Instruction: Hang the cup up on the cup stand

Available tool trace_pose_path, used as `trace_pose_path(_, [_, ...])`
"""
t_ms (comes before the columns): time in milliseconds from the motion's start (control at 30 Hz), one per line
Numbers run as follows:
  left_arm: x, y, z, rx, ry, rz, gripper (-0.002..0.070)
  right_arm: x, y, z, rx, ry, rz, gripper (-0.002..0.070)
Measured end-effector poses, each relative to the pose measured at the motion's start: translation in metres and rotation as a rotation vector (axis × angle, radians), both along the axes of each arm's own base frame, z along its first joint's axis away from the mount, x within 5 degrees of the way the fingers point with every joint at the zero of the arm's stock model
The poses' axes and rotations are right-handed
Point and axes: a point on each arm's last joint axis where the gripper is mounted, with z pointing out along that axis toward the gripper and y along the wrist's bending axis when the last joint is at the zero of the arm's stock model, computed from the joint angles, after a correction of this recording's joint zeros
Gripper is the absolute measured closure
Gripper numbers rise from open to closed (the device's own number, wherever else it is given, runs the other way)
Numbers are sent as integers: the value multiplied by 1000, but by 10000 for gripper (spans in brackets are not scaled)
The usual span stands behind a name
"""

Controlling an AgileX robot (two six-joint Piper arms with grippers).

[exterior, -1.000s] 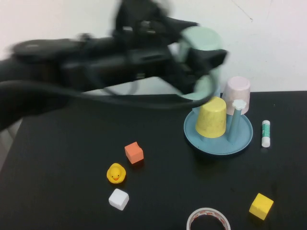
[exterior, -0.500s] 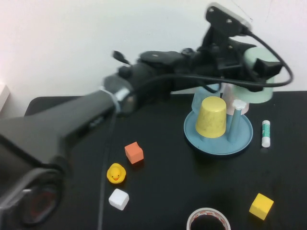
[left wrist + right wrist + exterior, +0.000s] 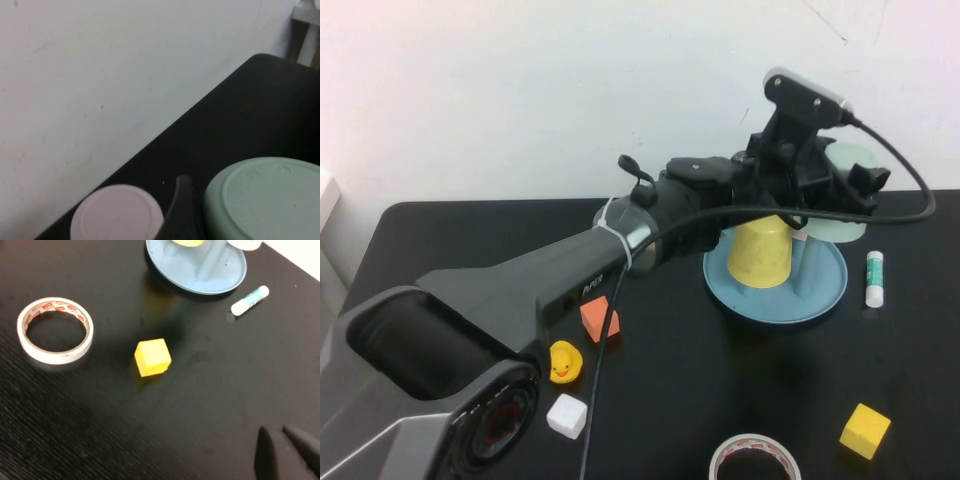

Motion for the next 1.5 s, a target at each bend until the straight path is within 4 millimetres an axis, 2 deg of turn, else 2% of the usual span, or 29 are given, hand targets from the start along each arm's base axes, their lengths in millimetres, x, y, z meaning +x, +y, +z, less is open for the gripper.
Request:
trace_pose_path(267, [2, -1, -6, -1, 17, 10, 125, 0, 0, -1, -1, 2, -1, 675])
trace_pose_path(467, [4, -3, -24, 14, 47, 7, 125, 0, 0, -1, 0, 0, -3, 675])
trace_pose_path(900, [4, -4, -27, 4, 65, -3, 124, 0, 0, -1, 1, 1, -4, 675])
trace_pose_path(1100, [3, -4, -26, -2, 70, -8, 4, 0, 0, -1, 1, 1, -4, 675])
trace_pose_path(1200, [3, -1, -13, -18, 53, -4, -1, 0, 0, -1, 1, 1, -4, 675])
trace_pose_path(1267, [2, 3, 5, -36, 28, 5, 32, 0, 0, -1, 1, 0, -4, 675])
trace_pose_path(1333, [0, 8, 28, -53, -10, 18, 91, 0, 0, -1, 1, 0, -4, 675])
trace_pose_path(1500, [-16, 32, 108, -4, -250, 52, 294, 1, 3, -3, -12, -20, 34, 675])
